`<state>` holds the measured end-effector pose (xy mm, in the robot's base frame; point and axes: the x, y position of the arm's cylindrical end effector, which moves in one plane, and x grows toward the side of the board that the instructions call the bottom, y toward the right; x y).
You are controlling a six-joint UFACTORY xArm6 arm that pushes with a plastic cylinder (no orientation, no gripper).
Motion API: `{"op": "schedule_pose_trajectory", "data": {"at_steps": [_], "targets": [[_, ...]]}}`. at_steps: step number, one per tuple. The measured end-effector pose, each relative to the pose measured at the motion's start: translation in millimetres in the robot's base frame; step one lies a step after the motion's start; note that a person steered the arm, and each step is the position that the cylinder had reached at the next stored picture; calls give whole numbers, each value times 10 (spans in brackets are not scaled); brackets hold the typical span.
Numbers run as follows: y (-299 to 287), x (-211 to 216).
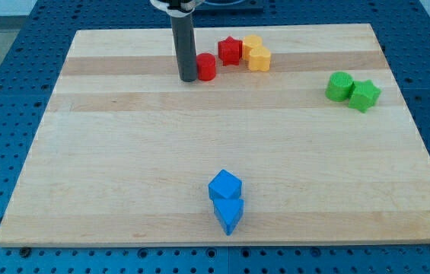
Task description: Push the group of green blocks towards the yellow heart
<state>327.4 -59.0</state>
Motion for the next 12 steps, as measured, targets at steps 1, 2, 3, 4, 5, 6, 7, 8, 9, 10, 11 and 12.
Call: {"op": "schedule_pose_trajectory", "data": {"at_steps": [1, 2, 3, 4, 5, 6, 7, 8, 9, 10, 11, 12], "targets": [[161, -102], [197, -131], [197, -95], [197, 218], [327, 596], [909, 802], [1533, 1101], [2163, 1387], [2789, 1464], [3157, 1268], [3339, 1107], [3339, 884]]}}
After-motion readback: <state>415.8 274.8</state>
